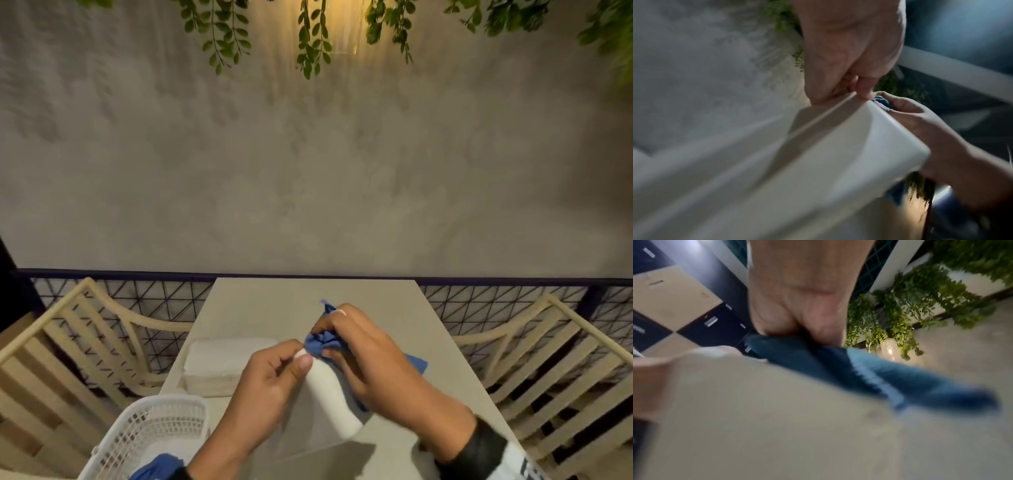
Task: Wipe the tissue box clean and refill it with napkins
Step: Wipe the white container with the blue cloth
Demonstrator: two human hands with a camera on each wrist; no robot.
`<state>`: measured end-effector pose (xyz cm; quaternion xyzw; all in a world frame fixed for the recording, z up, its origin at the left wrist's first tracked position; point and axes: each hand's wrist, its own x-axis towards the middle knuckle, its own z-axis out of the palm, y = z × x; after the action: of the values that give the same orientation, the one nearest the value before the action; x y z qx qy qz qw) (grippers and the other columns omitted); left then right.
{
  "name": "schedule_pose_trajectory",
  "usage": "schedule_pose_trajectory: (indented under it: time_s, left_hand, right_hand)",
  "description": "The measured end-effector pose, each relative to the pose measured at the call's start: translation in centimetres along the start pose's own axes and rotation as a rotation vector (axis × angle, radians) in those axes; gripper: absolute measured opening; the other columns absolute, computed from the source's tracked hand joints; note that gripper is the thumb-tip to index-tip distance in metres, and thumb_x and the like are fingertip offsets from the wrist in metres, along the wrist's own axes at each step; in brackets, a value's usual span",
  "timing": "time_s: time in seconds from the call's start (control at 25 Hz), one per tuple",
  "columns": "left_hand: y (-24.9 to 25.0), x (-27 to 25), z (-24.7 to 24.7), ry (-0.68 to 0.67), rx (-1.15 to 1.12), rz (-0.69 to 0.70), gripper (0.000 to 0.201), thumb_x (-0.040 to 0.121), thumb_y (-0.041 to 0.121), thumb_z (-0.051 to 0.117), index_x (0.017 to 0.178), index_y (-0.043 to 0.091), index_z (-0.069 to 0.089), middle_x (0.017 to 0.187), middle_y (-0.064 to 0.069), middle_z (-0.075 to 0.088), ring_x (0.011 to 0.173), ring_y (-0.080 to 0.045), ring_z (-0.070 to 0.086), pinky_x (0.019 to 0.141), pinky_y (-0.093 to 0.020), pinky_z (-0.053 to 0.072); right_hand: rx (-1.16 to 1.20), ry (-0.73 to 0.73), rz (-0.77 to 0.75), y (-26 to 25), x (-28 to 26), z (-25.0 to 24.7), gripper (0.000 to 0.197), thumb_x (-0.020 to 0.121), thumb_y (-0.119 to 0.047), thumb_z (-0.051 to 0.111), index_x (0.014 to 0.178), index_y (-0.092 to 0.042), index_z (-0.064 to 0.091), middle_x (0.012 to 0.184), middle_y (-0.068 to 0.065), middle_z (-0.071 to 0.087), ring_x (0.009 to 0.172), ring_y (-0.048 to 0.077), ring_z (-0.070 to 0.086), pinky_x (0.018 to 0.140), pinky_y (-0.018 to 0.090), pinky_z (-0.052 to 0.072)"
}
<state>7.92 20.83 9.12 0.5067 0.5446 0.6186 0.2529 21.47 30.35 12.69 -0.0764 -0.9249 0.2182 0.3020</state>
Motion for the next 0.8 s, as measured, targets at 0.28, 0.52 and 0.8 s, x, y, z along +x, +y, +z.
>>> schedule_pose_trajectory:
  time_s: [0.28, 0.52, 0.8]
  left_hand:
    - [-0.1, 0.0, -0.5, 0.103, -0.034, 0.123, 0.055, 0.067, 0.069, 0.058, 0.062, 0.014, 0.056, 0.057, 0.006, 0.048, 0.057, -0.007, 0.041, 0.053, -0.019, 0.031]
    - [-0.5, -0.6, -0.9, 0.123, -0.122, 0.111, 0.062, 0.064, 0.065, 0.066, 0.064, 0.004, 0.057, 0.059, -0.016, 0.046, 0.063, -0.019, 0.042, 0.062, -0.03, 0.031]
    - [-0.1, -0.6, -1.8, 0.175, -0.153, 0.057, 0.055, 0.056, 0.068, 0.069, 0.064, 0.014, 0.064, 0.062, -0.005, 0.056, 0.063, -0.018, 0.048, 0.06, -0.028, 0.036]
  right_hand:
    - [0.097, 0.403, 0.055, 1.7, -0.7, 0.8, 0.026, 0.084, -0.023, 0.054, 0.108, -0.024, 0.063, 0.118, -0.014, 0.061, 0.122, 0.002, 0.049, 0.101, 0.026, 0.041]
    - [0.094, 0.262, -0.094, 1.9, -0.5, 0.5, 0.033, 0.082, -0.008, 0.061, 0.114, -0.016, 0.061, 0.12, -0.004, 0.061, 0.12, 0.0, 0.051, 0.101, 0.017, 0.04]
    - [0.074, 0.15, -0.153, 1.2, -1.2, 0.5, 0.027, 0.087, -0.022, 0.056, 0.114, -0.021, 0.058, 0.12, -0.006, 0.062, 0.117, 0.0, 0.053, 0.099, 0.009, 0.037]
